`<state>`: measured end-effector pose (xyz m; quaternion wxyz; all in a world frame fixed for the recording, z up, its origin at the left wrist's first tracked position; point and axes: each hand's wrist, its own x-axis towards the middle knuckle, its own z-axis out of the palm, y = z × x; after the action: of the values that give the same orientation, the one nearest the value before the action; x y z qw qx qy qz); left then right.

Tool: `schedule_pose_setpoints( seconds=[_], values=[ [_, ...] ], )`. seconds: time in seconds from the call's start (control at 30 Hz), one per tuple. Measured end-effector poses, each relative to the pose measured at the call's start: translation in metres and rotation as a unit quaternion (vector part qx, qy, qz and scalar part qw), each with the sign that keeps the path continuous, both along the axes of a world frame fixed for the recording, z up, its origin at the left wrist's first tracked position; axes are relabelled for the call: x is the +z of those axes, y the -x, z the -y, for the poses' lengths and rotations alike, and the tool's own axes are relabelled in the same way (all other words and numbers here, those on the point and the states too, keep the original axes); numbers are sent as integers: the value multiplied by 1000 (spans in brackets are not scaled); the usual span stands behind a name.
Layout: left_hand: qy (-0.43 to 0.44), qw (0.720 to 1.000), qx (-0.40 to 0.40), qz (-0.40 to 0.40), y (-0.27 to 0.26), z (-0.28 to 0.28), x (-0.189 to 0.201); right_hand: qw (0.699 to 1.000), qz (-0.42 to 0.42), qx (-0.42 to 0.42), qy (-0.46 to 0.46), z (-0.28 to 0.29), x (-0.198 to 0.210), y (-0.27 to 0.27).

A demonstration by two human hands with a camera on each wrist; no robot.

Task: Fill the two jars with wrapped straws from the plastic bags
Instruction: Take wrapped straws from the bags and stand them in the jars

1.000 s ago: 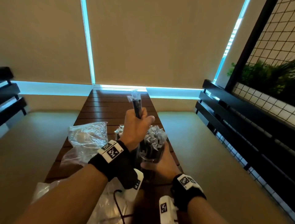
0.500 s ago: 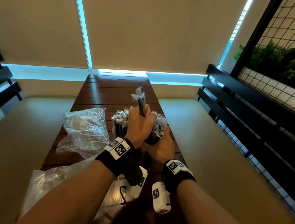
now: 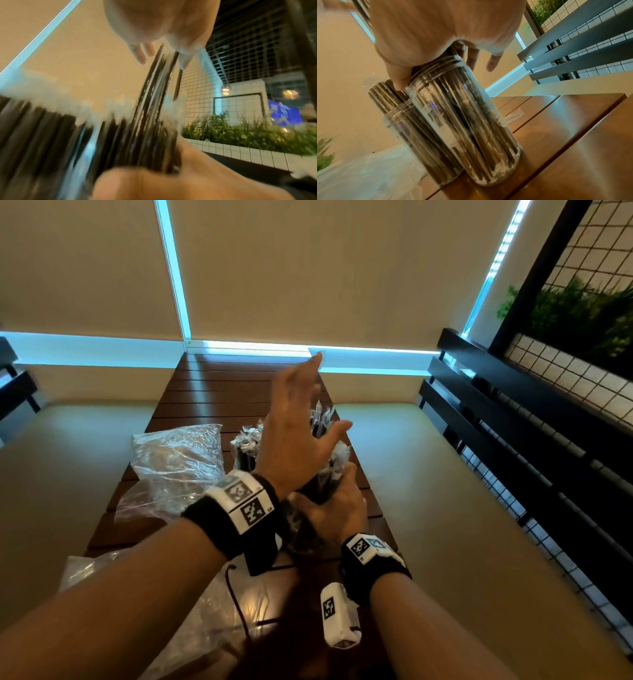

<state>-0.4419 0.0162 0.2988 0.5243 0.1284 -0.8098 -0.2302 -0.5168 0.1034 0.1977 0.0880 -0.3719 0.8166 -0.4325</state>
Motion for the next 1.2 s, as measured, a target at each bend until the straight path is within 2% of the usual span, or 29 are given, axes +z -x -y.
schedule_pose_setpoints(
  seconds=[0.1,0.17,0.23,0.43,0.53,0.57,0.67,0.7,0.8,0.9,0.97,1.0,1.03,1.07,1.13,1.17,1.2],
  values=[
    [122,986,0,116,2,0,15,1000,-2,-6,-11,1,2,0],
    [138,969,-11,206,3,2,6,1000,1,2,-25,2,3,1],
    [130,958,-3,254,-1,2,-12,1000,6,1,-18,1,3,3],
    [109,937,-13,333,-22,-5,-78,999,-23,33,-12,1,-6,9],
    [136,907,19,399,-20,-7,-65,998,-26,48,-13,0,-5,11],
    [137,906,29,401,-17,-6,-55,998,-29,51,-9,-3,-3,10],
    [63,933,31,354,-3,2,-23,999,-14,48,-5,-11,3,6],
    [40,932,23,359,1,4,-19,999,-14,41,-2,-12,2,6],
    [44,899,-4,437,5,6,-34,998,7,54,-9,-13,-1,8],
    [19,895,-15,446,2,2,-52,998,2,69,-2,-17,1,7],
    [-16,880,-40,473,0,-2,-41,997,-16,64,45,-22,4,4],
    [-50,876,-69,474,-3,-3,-29,995,-33,55,72,-24,8,4],
    [-86,884,-95,450,-5,-3,-19,993,-55,43,95,-25,14,3],
    [-121,905,-107,394,-7,1,-10,990,-81,28,116,-25,23,4],
    [-187,953,-54,233,-13,10,4,982,-142,6,121,-23,42,6],
    [-204,964,-10,172,-16,16,8,981,-169,5,97,-19,52,7],
    [-209,966,27,152,-19,21,11,979,-194,10,60,-13,59,8]
  ],
)
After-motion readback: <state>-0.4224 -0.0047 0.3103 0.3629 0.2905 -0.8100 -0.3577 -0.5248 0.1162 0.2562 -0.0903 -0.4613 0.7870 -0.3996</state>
